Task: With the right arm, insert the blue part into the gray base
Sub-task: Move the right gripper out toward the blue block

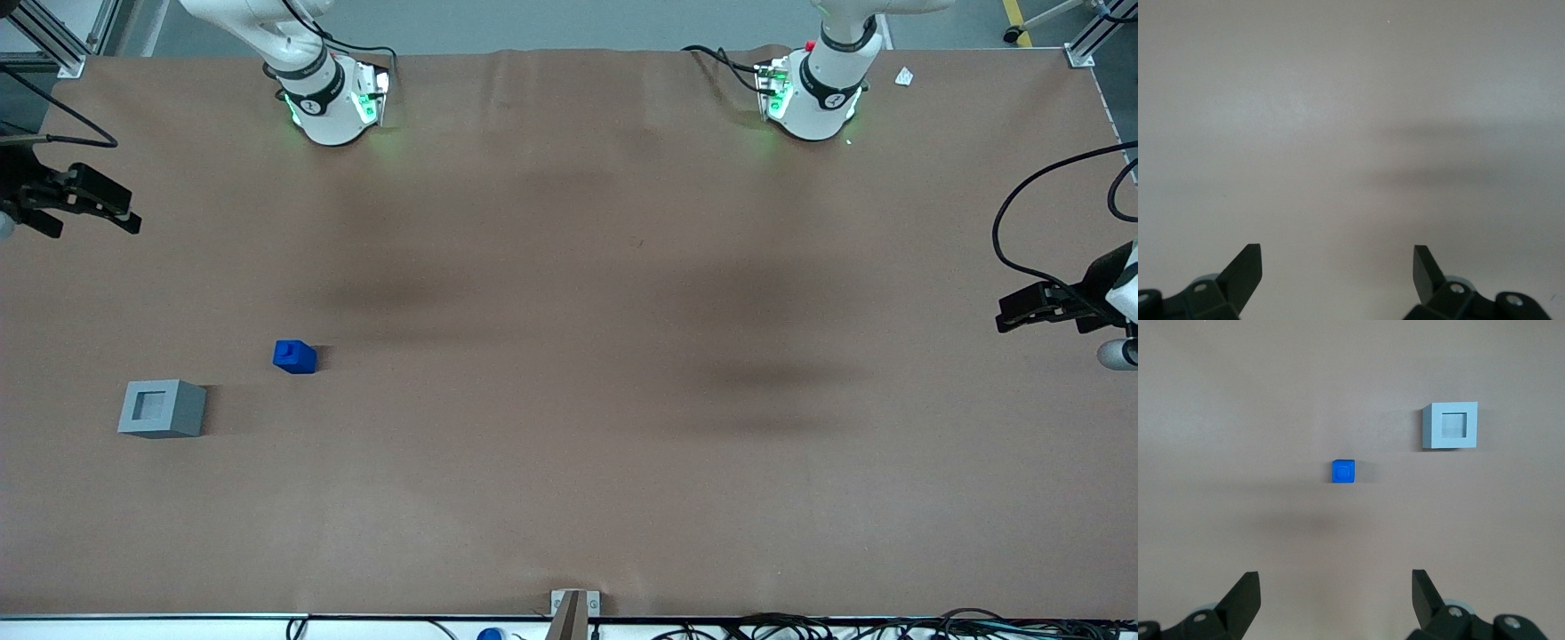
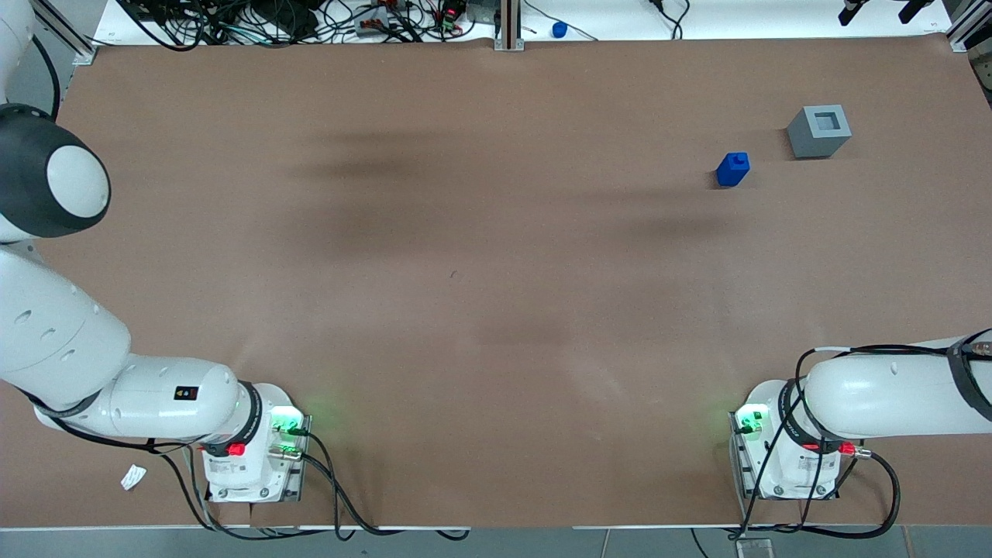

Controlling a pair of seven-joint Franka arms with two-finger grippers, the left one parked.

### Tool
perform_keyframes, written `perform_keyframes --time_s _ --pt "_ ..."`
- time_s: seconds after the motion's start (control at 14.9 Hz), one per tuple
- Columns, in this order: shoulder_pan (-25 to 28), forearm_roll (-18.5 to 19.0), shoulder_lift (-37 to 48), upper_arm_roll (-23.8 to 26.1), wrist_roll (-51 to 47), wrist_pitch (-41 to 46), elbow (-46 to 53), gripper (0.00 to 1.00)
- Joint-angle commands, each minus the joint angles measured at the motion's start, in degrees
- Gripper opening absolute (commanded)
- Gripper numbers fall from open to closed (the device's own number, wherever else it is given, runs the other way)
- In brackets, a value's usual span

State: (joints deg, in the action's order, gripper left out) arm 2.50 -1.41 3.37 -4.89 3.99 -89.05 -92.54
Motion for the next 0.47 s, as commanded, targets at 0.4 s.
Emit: perform_keyframes --time_s 0.4 --pt "-1.44 -0.18 -0.03 0.32 0.14 0.28 -0.27 1.0"
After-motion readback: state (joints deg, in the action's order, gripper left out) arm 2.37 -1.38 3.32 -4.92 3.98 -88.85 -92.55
